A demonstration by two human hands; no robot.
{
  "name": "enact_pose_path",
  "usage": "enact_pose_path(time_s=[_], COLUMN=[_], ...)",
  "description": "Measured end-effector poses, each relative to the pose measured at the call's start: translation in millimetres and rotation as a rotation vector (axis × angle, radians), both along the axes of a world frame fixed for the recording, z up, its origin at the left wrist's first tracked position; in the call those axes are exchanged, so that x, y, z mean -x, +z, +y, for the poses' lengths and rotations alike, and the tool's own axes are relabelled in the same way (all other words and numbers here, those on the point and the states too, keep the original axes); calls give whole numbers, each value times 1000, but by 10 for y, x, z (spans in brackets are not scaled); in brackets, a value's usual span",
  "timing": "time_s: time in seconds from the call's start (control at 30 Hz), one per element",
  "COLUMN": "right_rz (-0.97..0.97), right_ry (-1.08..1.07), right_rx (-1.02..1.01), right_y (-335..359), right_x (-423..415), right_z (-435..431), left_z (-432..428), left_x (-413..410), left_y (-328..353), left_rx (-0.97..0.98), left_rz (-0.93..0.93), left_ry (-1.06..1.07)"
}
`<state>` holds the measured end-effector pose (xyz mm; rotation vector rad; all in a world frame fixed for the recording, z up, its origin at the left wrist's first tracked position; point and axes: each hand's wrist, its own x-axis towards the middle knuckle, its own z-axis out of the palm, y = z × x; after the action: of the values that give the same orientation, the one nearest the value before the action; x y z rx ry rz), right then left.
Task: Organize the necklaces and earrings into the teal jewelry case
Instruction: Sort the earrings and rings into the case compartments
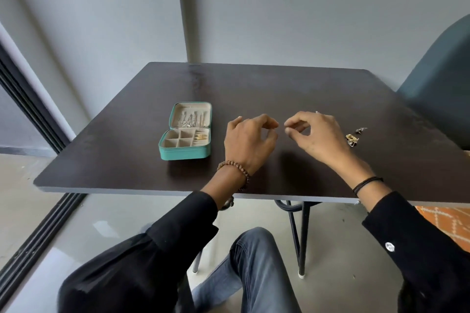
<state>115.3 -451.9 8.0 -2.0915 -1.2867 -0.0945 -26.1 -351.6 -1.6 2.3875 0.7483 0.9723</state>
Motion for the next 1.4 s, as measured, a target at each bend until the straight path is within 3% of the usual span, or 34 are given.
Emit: enact_pose_path(time_s=[0.37, 0.9, 1.03, 1.23, 1.4], right_rz=[10, 33, 181, 569, 715], right_ry=[-236, -133, -114, 28, 149], right_rx=[69, 56, -4, -236, -361], right_y=[-264, -166, -139, -130, -144], right_x=[-546, -283, -168, 49, 274], right_z=[-423, -427, -431, -382, -312], left_z=[-317, -337, -297, -208, -186], left_x=[-724, -721, -563, -275, -25], left_y=[-256, -261, -193, -130, -105], left_rx=[287, 266, 280, 371, 492], left_rz=[117, 47, -20, -164, -301], left_ry=[-248, -321, -284, -243, -191])
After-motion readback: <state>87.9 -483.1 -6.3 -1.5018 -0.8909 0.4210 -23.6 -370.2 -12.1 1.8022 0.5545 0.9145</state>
